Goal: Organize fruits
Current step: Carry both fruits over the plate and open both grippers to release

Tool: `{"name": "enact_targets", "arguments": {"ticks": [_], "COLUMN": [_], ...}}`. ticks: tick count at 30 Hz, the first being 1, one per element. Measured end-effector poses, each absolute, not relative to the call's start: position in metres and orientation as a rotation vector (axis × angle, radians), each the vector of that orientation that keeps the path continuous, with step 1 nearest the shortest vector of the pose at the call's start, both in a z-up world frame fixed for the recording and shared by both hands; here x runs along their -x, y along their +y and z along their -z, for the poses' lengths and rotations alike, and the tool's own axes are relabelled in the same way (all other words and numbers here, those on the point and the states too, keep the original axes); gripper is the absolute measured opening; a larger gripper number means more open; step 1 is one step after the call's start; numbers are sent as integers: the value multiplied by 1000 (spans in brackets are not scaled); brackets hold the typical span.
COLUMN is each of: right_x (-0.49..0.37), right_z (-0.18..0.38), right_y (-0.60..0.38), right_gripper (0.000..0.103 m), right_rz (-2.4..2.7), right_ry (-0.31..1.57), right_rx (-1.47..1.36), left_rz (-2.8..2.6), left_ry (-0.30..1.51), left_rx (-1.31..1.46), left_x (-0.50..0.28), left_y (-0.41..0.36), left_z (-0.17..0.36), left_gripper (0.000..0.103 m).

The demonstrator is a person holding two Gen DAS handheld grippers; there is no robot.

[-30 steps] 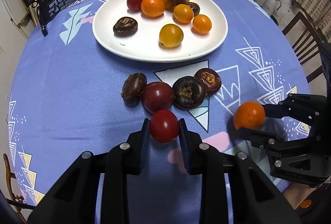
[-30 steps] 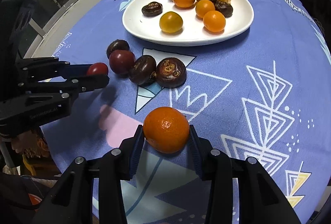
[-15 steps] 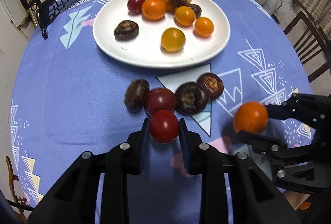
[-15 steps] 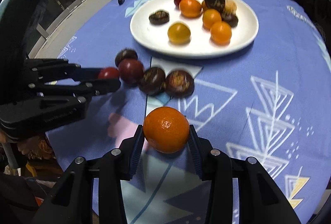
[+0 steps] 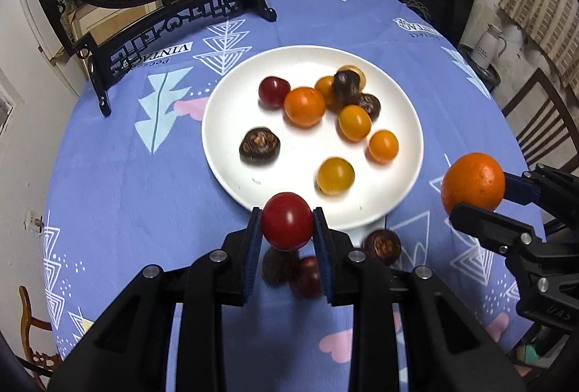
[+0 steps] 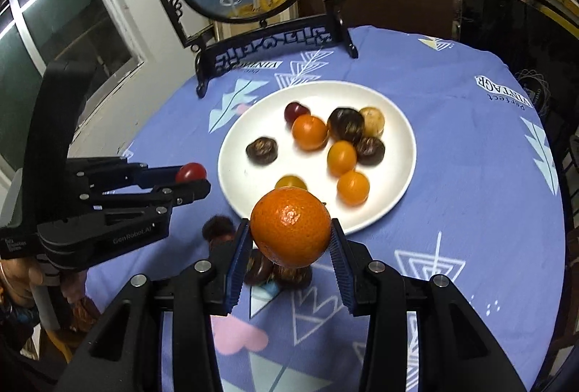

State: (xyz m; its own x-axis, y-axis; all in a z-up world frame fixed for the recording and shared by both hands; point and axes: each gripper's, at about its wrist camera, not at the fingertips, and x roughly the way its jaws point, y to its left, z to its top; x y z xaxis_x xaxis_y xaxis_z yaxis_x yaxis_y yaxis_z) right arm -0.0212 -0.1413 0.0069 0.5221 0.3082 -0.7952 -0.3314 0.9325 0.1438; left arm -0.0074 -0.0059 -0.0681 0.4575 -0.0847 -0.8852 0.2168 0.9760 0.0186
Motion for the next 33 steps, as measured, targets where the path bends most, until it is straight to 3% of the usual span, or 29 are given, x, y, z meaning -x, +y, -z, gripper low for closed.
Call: {"name": "enact_targets", "arguments": {"ticks": [10,33], "right_x": [-9,-62], "right_z": [-29,-8], "right_y": [-138,-136], "right_gripper": [43,44], "right_rz": [-383,-362], "right_ry": [873,924], "right_rx": [-1,-12], "left_rz": [179,139], "left_ry": [1015,1054], "left_rx": [-158,-182], "left_x": [-23,-75], "left_y": [-19,-19], "left_z": [45,72], "left_gripper": [27,27]}}
